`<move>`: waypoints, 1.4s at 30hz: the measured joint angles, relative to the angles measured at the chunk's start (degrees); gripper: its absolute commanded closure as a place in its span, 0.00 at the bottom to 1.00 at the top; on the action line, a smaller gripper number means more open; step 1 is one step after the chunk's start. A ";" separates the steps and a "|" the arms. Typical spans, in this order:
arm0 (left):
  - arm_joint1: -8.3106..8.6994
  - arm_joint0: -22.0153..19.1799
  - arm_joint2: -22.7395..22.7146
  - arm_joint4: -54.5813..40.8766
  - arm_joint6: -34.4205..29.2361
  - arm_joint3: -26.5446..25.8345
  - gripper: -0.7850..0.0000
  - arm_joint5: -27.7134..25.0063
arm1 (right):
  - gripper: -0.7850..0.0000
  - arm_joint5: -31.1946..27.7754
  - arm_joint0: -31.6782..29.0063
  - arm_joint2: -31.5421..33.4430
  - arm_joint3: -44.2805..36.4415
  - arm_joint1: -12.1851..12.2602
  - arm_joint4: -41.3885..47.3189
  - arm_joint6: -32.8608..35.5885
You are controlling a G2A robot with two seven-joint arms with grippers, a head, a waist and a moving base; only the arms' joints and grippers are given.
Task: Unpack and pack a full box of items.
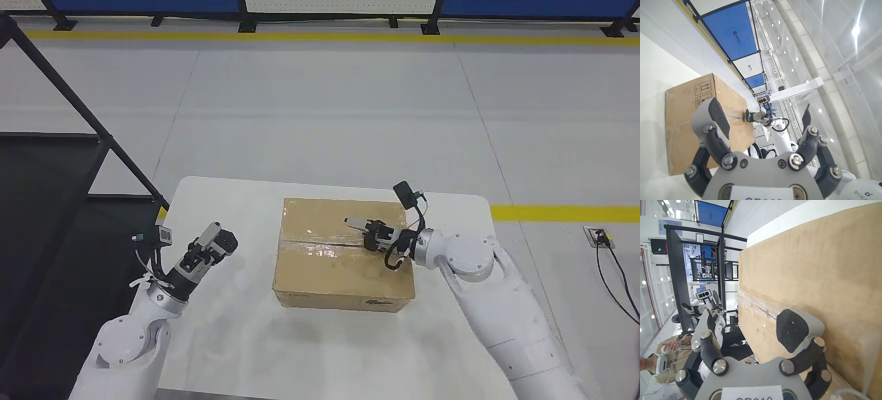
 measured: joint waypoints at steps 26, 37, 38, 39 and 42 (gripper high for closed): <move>0.32 -0.24 0.67 0.12 0.62 -0.05 0.00 -0.09 | 0.00 1.54 -8.36 10.00 -10.55 3.31 -0.79 -1.95; 0.42 -0.65 1.38 0.32 0.21 0.18 0.00 0.20 | 0.00 -2.88 -12.32 11.80 -17.71 3.82 2.50 -5.15; 0.42 -0.66 1.50 0.43 0.18 0.20 0.00 0.14 | 0.00 -2.68 -11.64 10.69 -17.58 3.67 2.15 -5.57; 0.43 -0.65 1.55 0.47 0.20 0.20 0.00 0.08 | 0.00 -2.27 -10.99 9.76 -17.17 3.54 1.80 -5.71; 0.48 -0.42 1.49 0.33 0.28 0.31 0.00 -0.05 | 0.00 -0.25 -8.12 6.74 -14.45 3.10 0.66 -5.63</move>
